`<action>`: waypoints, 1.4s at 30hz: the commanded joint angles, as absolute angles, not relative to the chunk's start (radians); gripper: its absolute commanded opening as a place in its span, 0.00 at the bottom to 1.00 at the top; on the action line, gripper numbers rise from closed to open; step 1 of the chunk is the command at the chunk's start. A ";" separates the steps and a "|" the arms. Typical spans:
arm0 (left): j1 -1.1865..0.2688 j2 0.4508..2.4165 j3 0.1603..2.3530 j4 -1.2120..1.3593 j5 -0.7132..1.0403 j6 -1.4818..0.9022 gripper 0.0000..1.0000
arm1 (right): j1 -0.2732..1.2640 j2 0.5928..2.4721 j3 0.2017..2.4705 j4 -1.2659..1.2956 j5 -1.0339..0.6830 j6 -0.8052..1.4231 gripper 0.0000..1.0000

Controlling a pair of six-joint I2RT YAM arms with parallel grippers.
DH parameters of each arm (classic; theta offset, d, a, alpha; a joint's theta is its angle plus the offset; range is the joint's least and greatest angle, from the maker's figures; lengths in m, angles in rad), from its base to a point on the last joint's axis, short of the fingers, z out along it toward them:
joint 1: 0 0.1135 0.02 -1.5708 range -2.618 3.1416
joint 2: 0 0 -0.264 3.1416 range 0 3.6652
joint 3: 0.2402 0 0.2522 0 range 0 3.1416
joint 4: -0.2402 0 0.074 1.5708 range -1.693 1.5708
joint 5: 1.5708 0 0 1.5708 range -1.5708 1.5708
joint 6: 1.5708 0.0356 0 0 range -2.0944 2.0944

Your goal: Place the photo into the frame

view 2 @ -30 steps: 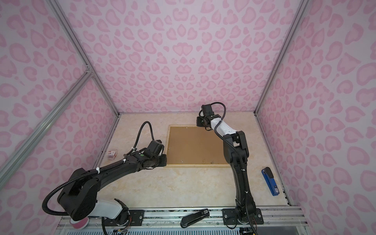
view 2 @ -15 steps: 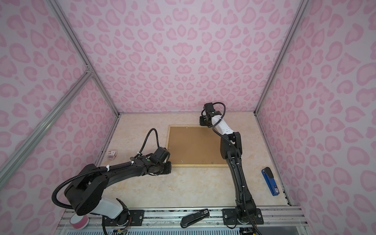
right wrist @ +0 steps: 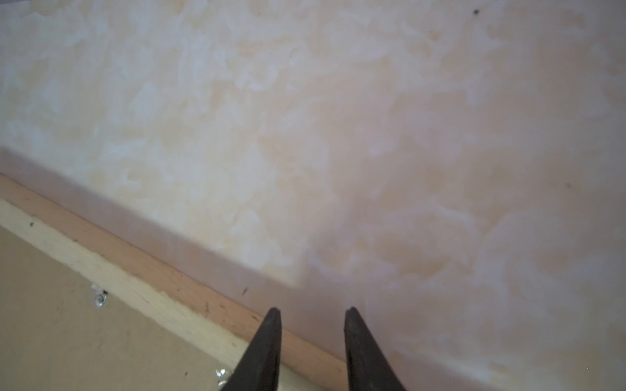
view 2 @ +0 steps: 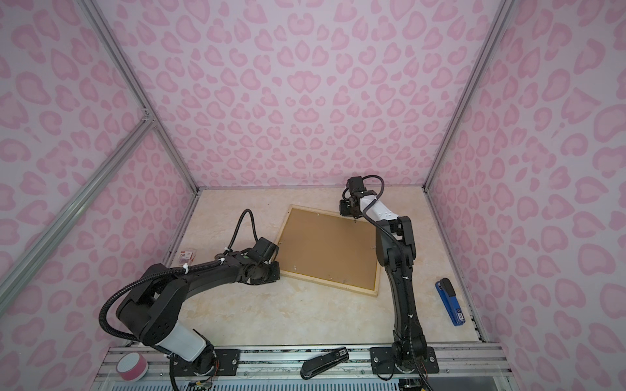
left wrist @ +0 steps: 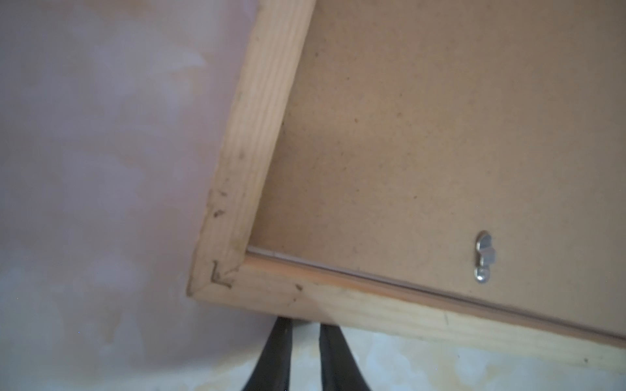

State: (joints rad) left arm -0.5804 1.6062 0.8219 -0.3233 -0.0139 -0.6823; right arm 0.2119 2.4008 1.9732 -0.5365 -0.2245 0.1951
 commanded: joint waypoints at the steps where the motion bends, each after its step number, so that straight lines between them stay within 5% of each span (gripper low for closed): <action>1: -0.558 1.626 0.844 -0.279 -0.057 -0.652 0.20 | 0.213 2.366 1.895 -0.580 -0.235 0.195 0.34; 29: -0.383 2.057 1.339 -0.267 0.003 -0.474 0.21 | 0.124 1.811 0.973 -0.320 -0.324 0.356 0.33; 42: -0.379 1.946 1.300 -0.321 -0.080 -0.459 0.26 | 0.178 1.680 1.054 -0.386 -0.228 0.352 0.33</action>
